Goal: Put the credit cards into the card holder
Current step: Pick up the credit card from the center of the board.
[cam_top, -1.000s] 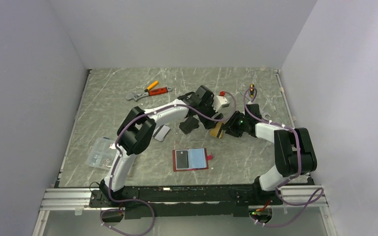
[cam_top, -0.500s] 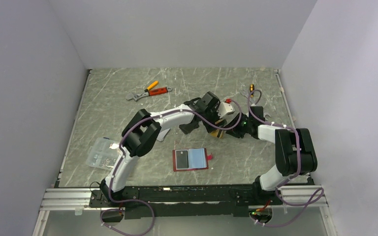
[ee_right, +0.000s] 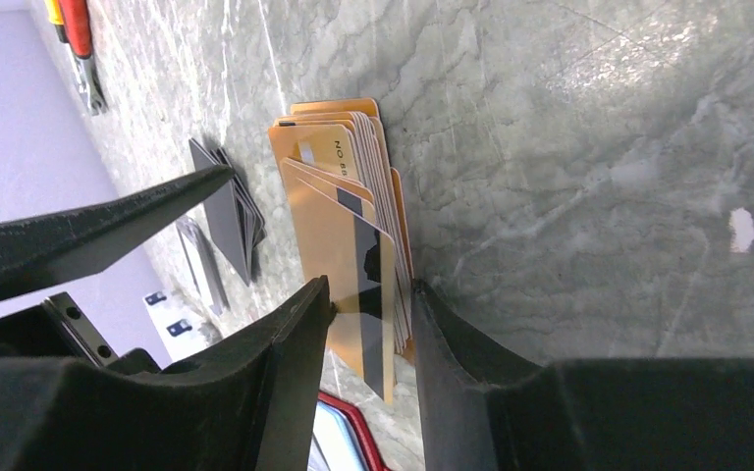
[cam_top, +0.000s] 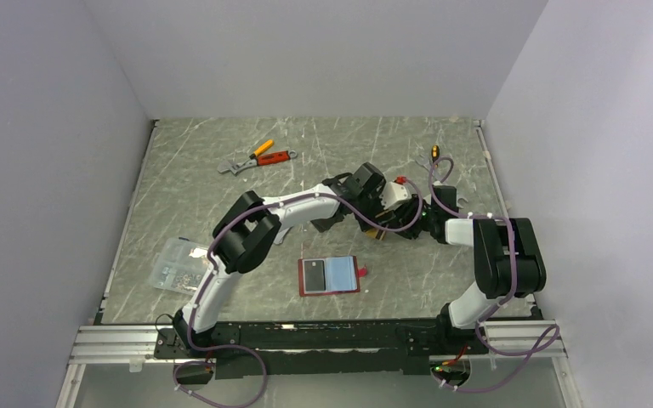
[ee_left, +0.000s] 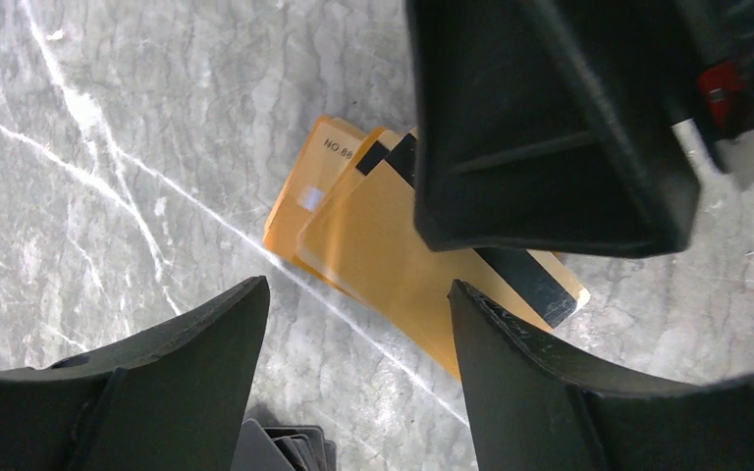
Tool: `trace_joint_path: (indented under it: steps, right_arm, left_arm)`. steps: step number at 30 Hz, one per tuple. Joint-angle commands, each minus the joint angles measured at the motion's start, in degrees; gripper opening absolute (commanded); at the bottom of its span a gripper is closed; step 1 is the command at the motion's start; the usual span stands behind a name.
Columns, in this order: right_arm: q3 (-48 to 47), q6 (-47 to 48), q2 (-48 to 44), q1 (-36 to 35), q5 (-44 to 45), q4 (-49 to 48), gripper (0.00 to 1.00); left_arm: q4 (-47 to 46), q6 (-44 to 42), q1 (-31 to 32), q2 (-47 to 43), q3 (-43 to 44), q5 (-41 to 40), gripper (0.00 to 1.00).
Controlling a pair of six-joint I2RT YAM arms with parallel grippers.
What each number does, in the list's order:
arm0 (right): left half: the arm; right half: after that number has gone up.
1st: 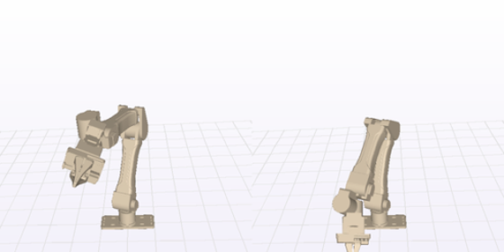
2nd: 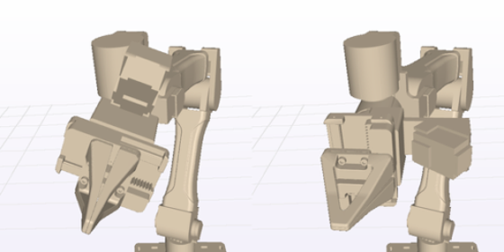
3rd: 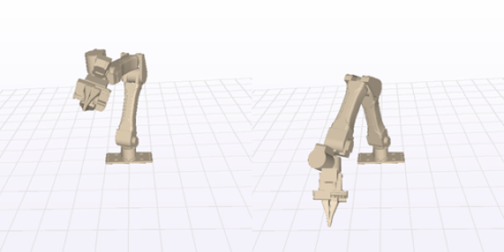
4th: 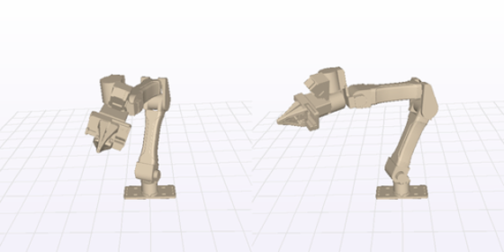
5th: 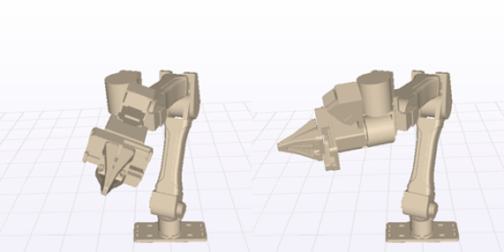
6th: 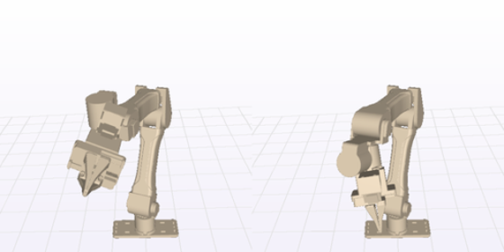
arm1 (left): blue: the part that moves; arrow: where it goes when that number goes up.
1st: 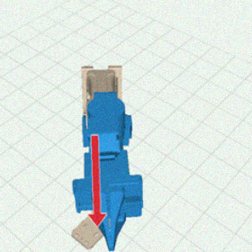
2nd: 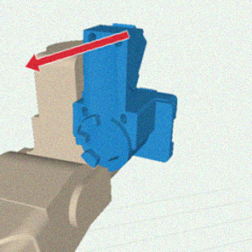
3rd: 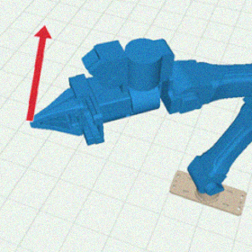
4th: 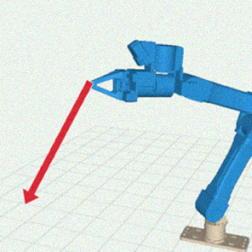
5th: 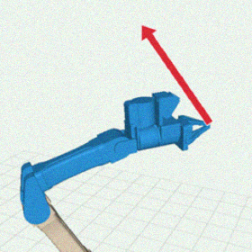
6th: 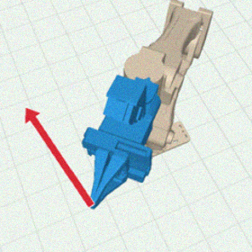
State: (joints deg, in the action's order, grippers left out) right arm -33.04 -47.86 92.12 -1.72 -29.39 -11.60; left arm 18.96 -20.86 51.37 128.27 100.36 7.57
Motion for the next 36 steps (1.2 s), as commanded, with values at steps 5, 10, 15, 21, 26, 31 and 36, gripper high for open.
trace_joint_path:
  steps: [5,10,15,21,26,31,36]
  right_arm:
    - [2.7,-0.3,1.9,0.2,2.1,-0.8,0.4]
    - [3.9,-0.3,1.4,0.5,3.8,-0.1,0.36]
    - [5.0,0.3,1.2,1.0,5.8,1.4,0.21]
    - [6.1,1.3,-0.5,1.1,7.9,2.8,0.13]
    - [7.4,1.9,-2.5,1.1,9.2,4.0,0.13]
    - [9.1,1.9,-3.8,1.1,9.8,3.9,0.18]
    - [9.5,1.3,-4.8,1.1,10.0,4.3,0.23]
  left_arm:
    - [-0.4,-0.9,1.8,0.6,-0.3,2.4,0.73]
    - [-0.2,-0.5,1.6,-1.4,-1.8,6.2,0.72]
    - [0.2,0.8,-0.5,-4.9,-3.0,10.7,0.73]
    - [1.7,1.4,-3.6,-5.1,-0.6,12.9,0.74]
    - [0.7,2.6,-4.1,-2.4,2.3,10.0,0.73]
    - [0.9,2.9,-3.6,0.7,5.5,8.4,0.72]
    - [0.9,1.9,-2.6,2.0,6.3,7.7,0.72]
